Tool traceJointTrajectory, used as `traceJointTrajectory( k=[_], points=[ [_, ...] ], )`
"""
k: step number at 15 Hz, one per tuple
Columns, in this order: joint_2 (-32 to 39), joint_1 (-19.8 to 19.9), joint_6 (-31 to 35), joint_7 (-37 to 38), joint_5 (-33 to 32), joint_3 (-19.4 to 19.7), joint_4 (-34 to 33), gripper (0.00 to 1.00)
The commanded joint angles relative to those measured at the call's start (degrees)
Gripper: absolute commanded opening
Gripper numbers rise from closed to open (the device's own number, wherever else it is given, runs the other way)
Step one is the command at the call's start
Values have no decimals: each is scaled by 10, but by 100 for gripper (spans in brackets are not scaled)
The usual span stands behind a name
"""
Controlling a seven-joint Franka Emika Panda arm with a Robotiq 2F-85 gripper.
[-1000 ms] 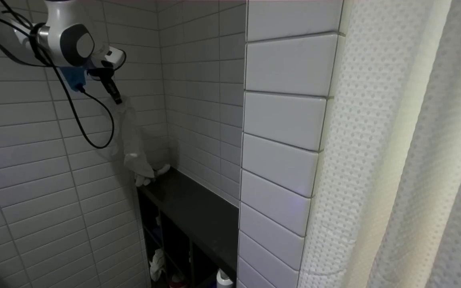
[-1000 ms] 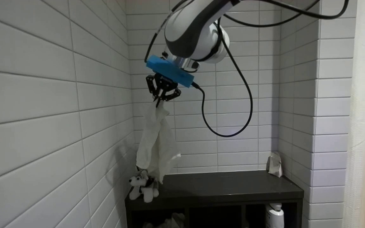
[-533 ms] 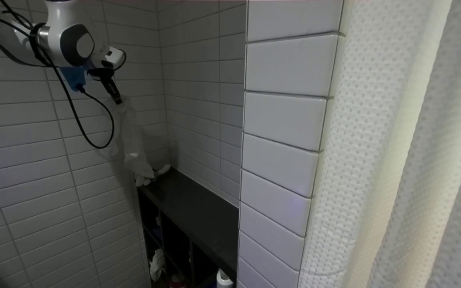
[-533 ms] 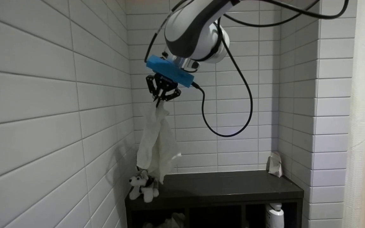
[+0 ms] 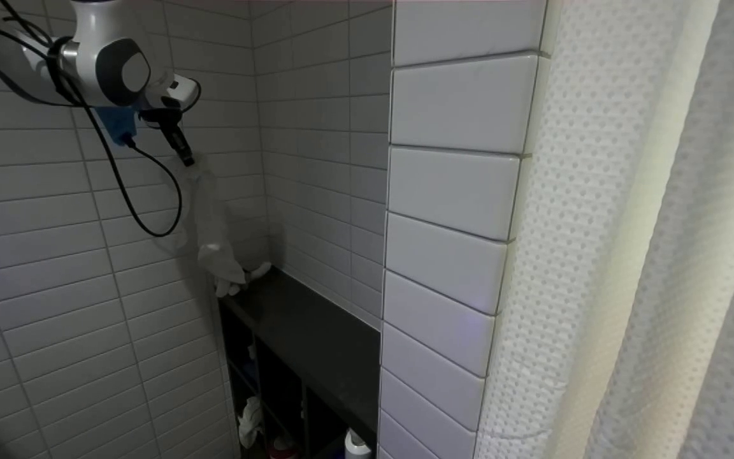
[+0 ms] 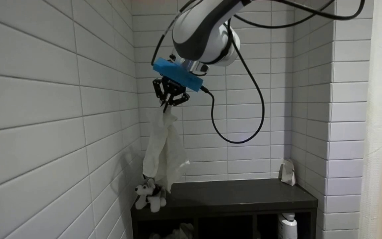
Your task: Move the white towel to the right.
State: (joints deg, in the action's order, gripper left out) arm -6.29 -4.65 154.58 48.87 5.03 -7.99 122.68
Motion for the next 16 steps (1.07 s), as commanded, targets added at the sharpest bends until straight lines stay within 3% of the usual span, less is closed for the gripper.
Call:
traceJointTrajectory(
  k=[1,2,3,6,16],
  points=[
    [0,1,0,-3,2,-1,0,8],
    [0,1,0,-3,2,-1,0,8],
    [0,1,0,-3,2,-1,0,2],
    [-1,6,3,-10,24,9,-2,2],
    [-13,40,2,-89,178,79,0,2]
  ],
)
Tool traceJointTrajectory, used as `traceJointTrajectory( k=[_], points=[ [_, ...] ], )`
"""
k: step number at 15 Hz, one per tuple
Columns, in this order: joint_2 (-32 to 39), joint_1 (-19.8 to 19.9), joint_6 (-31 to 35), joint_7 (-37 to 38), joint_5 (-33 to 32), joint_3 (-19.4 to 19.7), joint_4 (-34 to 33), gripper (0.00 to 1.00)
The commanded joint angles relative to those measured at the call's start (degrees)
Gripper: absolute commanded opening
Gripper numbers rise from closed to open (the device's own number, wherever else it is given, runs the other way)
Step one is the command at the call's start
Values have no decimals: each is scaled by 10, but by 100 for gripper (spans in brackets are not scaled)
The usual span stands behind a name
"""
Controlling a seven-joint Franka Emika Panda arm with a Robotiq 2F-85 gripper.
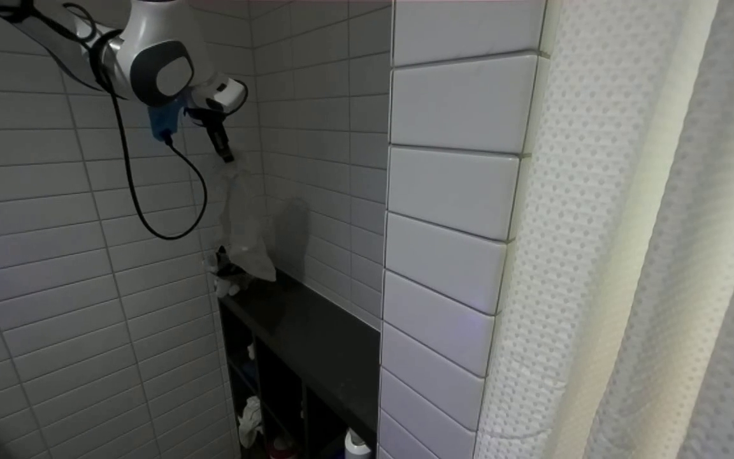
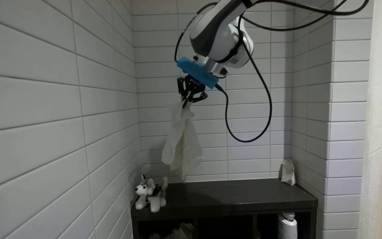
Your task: Move the white towel to the right.
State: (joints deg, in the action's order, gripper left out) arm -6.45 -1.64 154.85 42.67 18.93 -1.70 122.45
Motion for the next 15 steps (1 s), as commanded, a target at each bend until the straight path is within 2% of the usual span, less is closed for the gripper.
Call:
traceJointTrajectory(
  k=[1,10,15],
  points=[
    [-13,13,-2,-35,52,23,3,2],
    [-15,41,0,-95,165,70,13,2],
    [-23,60,19,-106,208,85,38,2]
  ],
)
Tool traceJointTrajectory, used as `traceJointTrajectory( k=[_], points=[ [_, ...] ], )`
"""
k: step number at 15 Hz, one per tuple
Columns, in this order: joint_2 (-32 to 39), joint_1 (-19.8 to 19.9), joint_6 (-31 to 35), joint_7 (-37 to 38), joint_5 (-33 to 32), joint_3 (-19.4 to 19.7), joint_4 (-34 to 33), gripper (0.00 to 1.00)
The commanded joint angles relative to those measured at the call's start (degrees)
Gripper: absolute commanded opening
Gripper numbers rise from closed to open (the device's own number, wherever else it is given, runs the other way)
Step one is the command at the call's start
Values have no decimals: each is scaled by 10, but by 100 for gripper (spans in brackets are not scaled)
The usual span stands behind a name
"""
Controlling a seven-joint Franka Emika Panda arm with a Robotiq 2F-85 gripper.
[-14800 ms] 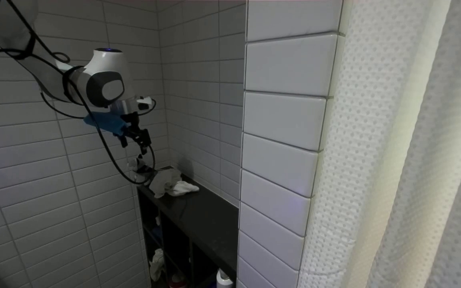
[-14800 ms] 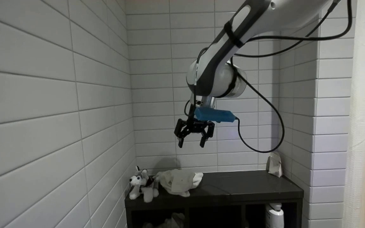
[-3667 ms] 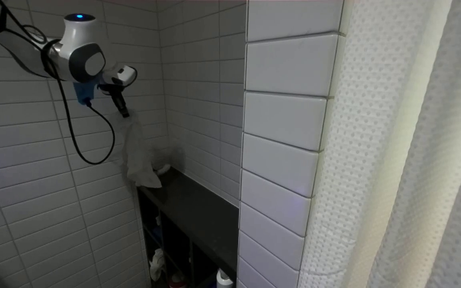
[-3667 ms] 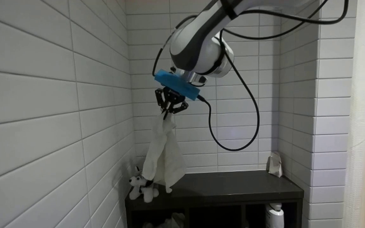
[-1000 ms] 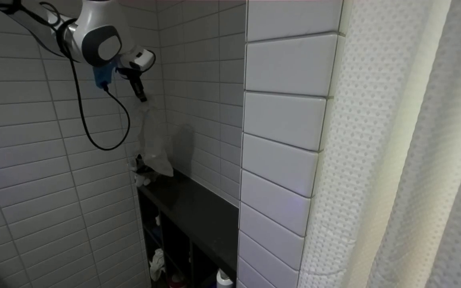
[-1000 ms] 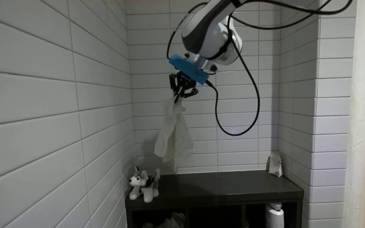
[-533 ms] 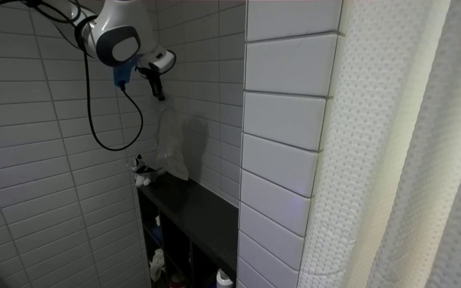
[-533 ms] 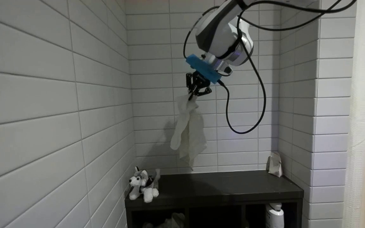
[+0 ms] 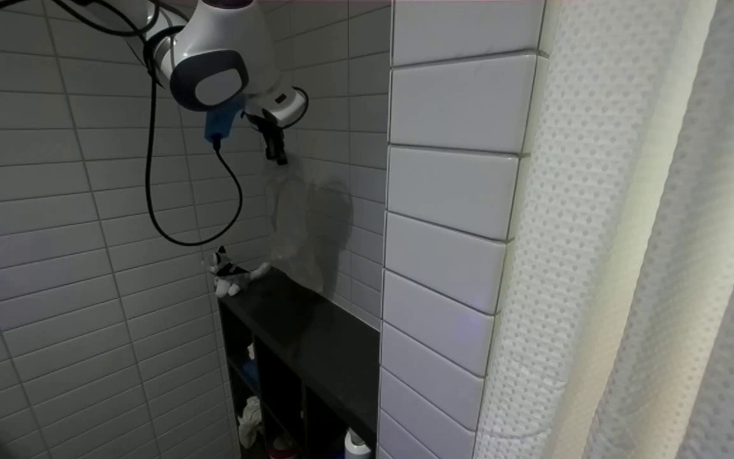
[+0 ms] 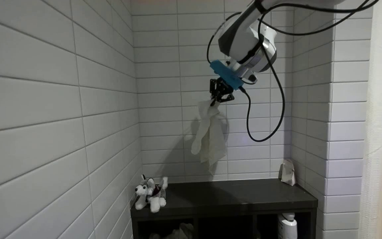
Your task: Move the white towel to the right.
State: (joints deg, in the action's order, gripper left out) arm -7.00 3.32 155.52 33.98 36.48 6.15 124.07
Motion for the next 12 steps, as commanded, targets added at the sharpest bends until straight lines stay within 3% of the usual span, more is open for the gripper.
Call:
traceJointTrajectory(
  k=[1,9,10,12],
  points=[
    [-19,13,13,-25,43,10,25,2],
    [-27,30,18,-64,109,24,47,2],
    [-9,33,17,-40,85,16,34,8],
    [-12,34,17,-46,91,17,37,8]
  ],
)
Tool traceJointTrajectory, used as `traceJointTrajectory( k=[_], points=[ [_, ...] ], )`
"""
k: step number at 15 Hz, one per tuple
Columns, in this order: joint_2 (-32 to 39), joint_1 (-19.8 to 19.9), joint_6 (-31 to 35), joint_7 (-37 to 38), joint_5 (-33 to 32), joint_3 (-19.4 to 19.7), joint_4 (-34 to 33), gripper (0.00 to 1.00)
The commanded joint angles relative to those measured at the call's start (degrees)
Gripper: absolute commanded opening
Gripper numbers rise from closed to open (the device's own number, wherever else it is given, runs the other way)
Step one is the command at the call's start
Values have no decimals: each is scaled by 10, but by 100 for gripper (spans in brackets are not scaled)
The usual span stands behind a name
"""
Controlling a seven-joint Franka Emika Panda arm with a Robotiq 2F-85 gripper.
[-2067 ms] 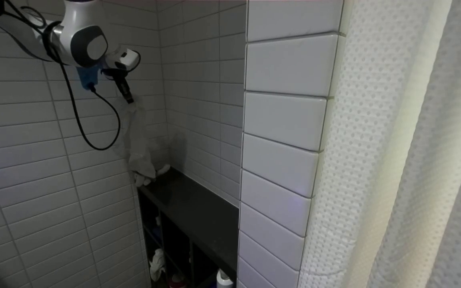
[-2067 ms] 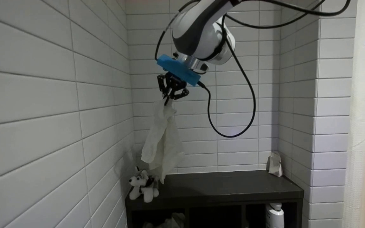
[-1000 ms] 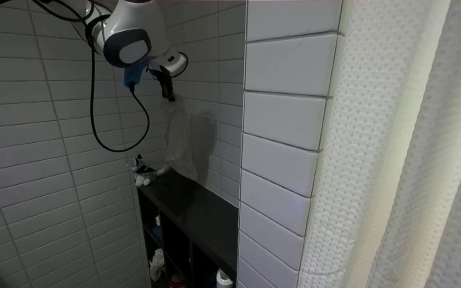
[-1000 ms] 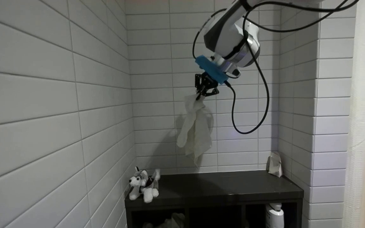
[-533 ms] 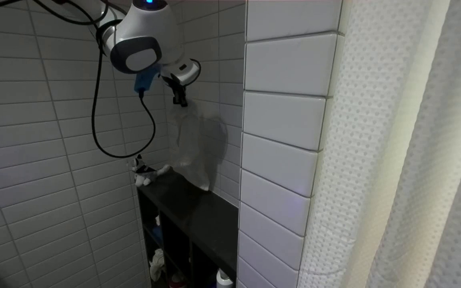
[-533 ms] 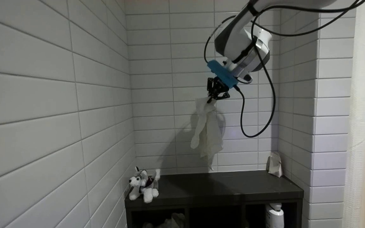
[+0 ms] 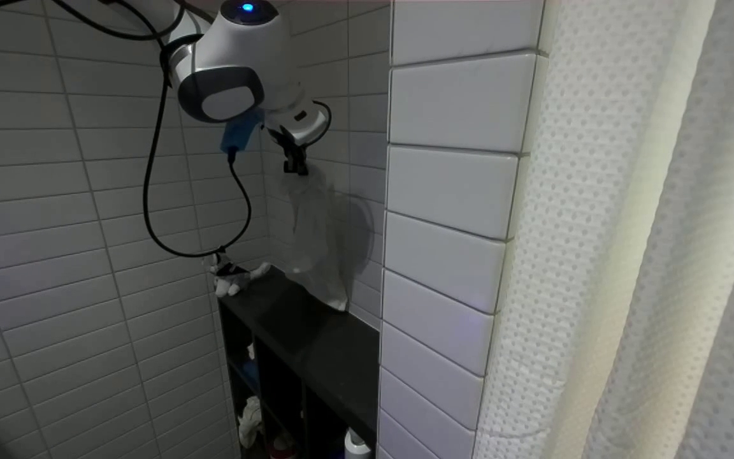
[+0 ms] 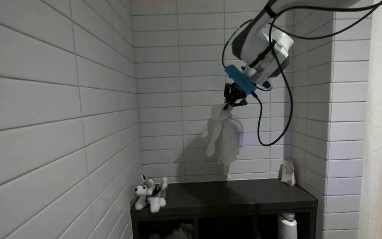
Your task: Move the white towel to the right.
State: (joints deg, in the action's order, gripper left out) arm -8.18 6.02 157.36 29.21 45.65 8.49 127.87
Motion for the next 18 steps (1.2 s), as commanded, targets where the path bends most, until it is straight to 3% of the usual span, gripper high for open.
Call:
traceJointTrajectory(
  k=[1,10,11,13,14,17,18],
  points=[
    [-1,7,-2,1,-1,-6,0,8],
    [-4,7,-2,0,-1,-6,3,8],
    [-4,7,-2,0,-1,-6,3,33],
    [-3,7,-2,1,-2,-7,4,39],
    [-2,6,-2,1,-3,-8,4,20],
    [-2,6,-2,1,-3,-9,4,39],
    [-2,6,-2,1,-3,-9,4,39]
  ],
)
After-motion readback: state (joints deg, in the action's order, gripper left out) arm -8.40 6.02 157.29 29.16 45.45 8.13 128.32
